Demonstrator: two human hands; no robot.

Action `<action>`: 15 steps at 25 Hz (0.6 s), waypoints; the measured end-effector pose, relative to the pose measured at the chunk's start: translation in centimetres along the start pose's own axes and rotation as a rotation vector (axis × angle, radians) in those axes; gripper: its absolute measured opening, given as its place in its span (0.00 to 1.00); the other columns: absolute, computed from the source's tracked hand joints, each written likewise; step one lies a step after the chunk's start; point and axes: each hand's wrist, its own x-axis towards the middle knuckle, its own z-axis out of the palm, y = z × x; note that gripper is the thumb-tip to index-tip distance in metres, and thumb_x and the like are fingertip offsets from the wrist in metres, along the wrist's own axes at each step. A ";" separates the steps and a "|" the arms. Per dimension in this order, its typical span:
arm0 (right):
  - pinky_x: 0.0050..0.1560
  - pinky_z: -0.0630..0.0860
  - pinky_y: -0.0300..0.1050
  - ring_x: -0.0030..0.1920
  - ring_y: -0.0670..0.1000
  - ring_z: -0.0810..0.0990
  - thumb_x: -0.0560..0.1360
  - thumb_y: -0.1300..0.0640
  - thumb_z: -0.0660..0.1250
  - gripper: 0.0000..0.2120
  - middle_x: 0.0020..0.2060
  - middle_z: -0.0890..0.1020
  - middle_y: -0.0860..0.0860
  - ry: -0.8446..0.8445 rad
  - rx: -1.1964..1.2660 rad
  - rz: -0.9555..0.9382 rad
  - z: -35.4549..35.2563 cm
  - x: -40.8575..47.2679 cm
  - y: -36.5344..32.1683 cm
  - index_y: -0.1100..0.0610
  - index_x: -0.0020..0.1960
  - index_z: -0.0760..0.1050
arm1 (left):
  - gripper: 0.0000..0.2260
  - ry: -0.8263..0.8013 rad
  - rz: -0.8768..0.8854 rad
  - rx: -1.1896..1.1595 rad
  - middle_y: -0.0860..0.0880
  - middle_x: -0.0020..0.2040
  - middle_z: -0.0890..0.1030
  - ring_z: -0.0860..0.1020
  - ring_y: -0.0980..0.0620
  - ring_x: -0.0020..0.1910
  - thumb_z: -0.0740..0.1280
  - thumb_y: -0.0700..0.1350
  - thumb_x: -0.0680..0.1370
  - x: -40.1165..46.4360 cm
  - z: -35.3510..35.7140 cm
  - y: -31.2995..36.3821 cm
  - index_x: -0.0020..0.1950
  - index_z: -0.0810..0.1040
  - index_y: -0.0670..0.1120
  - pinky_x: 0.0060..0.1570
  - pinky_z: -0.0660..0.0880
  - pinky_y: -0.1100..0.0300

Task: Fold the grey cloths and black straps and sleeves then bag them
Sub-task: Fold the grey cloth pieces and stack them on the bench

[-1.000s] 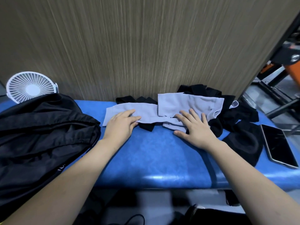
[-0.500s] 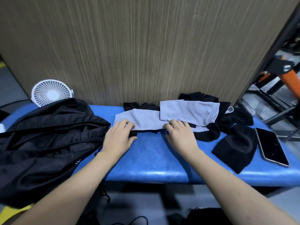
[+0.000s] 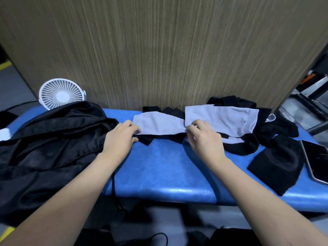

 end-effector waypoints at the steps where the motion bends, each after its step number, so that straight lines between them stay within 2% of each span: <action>1: 0.27 0.61 0.41 0.41 0.54 0.75 0.76 0.60 0.70 0.01 0.46 0.78 0.49 0.008 0.062 0.019 -0.4 0.0 -0.1 0.56 0.47 0.79 | 0.11 -0.002 -0.009 -0.006 0.57 0.51 0.77 0.75 0.53 0.50 0.73 0.41 0.75 0.1 0.0 -0.1 0.55 0.80 0.53 0.41 0.68 0.59; 5: 0.35 0.75 0.48 0.41 0.48 0.77 0.76 0.63 0.70 0.03 0.51 0.79 0.48 -0.021 0.442 0.030 -1.7 -0.4 -0.2 0.57 0.48 0.80 | 0.08 -0.025 -0.045 -0.048 0.56 0.50 0.77 0.79 0.53 0.48 0.71 0.43 0.77 0.1 -0.3 -0.7 0.53 0.81 0.54 0.41 0.75 0.55; 7: 0.45 0.79 0.45 0.44 0.45 0.79 0.76 0.65 0.70 0.04 0.51 0.79 0.48 -0.079 0.614 0.003 -2.5 -0.7 -0.3 0.59 0.48 0.80 | 0.05 0.012 -0.013 -0.062 0.56 0.50 0.78 0.80 0.53 0.44 0.72 0.43 0.77 -0.2 -0.1 -0.4 0.50 0.81 0.52 0.37 0.72 0.57; 9: 0.50 0.77 0.36 0.47 0.43 0.80 0.75 0.67 0.69 0.04 0.52 0.80 0.50 -0.122 0.658 -0.045 -3.5 -1.2 -0.6 0.60 0.48 0.79 | 0.04 0.065 0.010 -0.076 0.56 0.50 0.78 0.80 0.51 0.41 0.70 0.42 0.78 -0.5 -0.1 0.1 0.48 0.79 0.51 0.35 0.70 0.58; 11: 0.52 0.73 0.30 0.50 0.38 0.79 0.75 0.68 0.69 0.04 0.53 0.79 0.51 -0.147 0.650 -0.079 -4.5 -2.0 -0.5 0.60 0.46 0.78 | 0.03 0.124 0.020 -0.082 0.56 0.51 0.78 0.80 0.48 0.40 0.67 0.42 0.79 -0.9 -1.0 0.8 0.50 0.75 0.50 0.37 0.73 0.54; 13: 0.53 0.75 0.34 0.52 0.37 0.78 0.74 0.68 0.69 0.05 0.54 0.78 0.49 -0.154 0.628 -0.076 -5.6 -2.8 0.1 0.60 0.45 0.77 | 0.02 0.180 0.076 -0.102 0.55 0.54 0.79 0.81 0.45 0.42 0.65 0.42 0.80 -1.6 -2.2 1.8 0.51 0.72 0.48 0.38 0.77 0.49; 15: 0.53 0.77 0.39 0.53 0.41 0.79 0.74 0.68 0.68 0.05 0.54 0.78 0.49 -0.150 0.611 -0.060 -6.8 -3.7 0.9 0.60 0.45 0.76 | 0.04 0.212 0.151 -0.152 0.55 0.58 0.79 0.82 0.45 0.44 0.64 0.40 0.80 -2.9 -3.6 2.8 0.52 0.71 0.48 0.39 0.78 0.47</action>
